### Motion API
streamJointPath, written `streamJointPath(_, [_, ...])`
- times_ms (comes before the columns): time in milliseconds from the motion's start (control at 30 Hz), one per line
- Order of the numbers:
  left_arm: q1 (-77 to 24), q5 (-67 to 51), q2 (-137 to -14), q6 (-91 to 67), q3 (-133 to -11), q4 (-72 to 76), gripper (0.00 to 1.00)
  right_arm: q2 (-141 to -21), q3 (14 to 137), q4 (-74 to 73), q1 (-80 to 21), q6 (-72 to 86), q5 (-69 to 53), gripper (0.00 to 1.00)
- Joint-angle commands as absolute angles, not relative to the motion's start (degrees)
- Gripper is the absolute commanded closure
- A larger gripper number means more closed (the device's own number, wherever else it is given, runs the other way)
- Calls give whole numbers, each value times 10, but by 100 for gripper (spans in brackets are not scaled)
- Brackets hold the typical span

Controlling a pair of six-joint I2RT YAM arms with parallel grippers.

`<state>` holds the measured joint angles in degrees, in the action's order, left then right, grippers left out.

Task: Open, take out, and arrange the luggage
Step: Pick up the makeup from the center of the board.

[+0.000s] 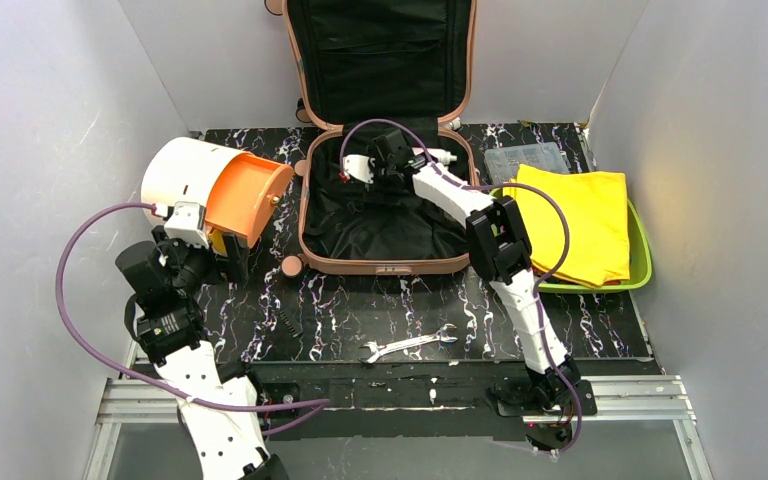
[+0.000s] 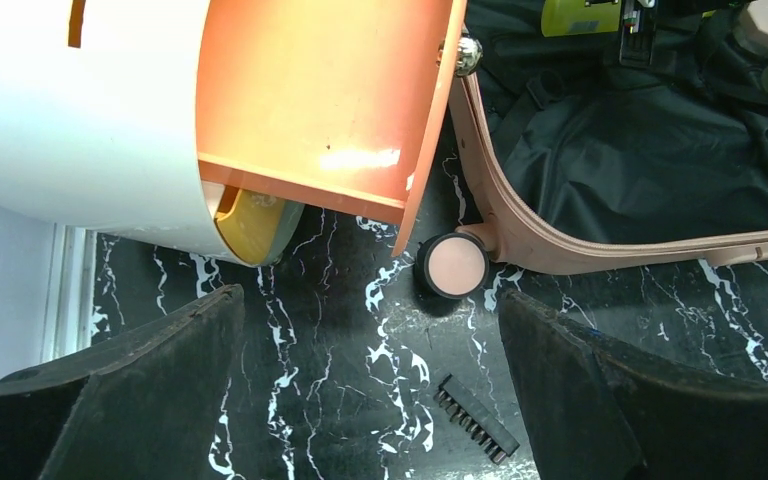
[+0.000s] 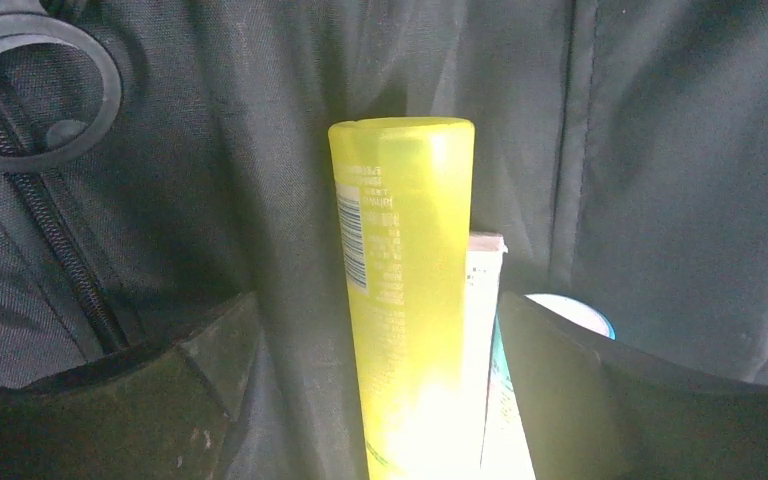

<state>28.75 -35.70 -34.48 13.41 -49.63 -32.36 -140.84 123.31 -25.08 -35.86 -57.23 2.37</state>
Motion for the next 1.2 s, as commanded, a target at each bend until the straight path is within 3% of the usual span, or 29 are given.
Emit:
streamJointPath(0, [305, -390, -349, 111, -492, -300, 2, -1432, 1247, -267, -336, -587, -21, 5])
streamJointPath(200, [321, -395, -354, 103, -500, -302, 2, -1485, 1364, -380, -314, -533, -90, 16])
streamJointPath(367, [329, -401, -352, 96, -491, -292, 2, -1475, 1351, -396, -284, -465, -141, 21])
streamJointPath(467, [333, -407, -352, 91, -492, -290, 2, -1473, 1356, -393, -253, -390, -184, 34])
streamJointPath(600, [338, -417, -352, 84, -492, -287, 2, -1454, 1349, -377, -216, -311, -288, 61])
streamJointPath(667, [342, -423, -350, 80, -489, -285, 2, -1433, 1336, -370, -213, -299, -317, 66])
streamJointPath(967, [357, -439, -338, 70, -478, -278, 2, -1312, 1267, -324, -237, -293, -348, 64])
streamJointPath(1067, [359, -442, -336, 69, -476, -276, 2, -1292, 1249, -325, -250, -311, -317, 42])
streamJointPath(1167, [362, -445, -336, 67, -474, -274, 2, -1287, 1223, -305, -253, -323, -271, 34])
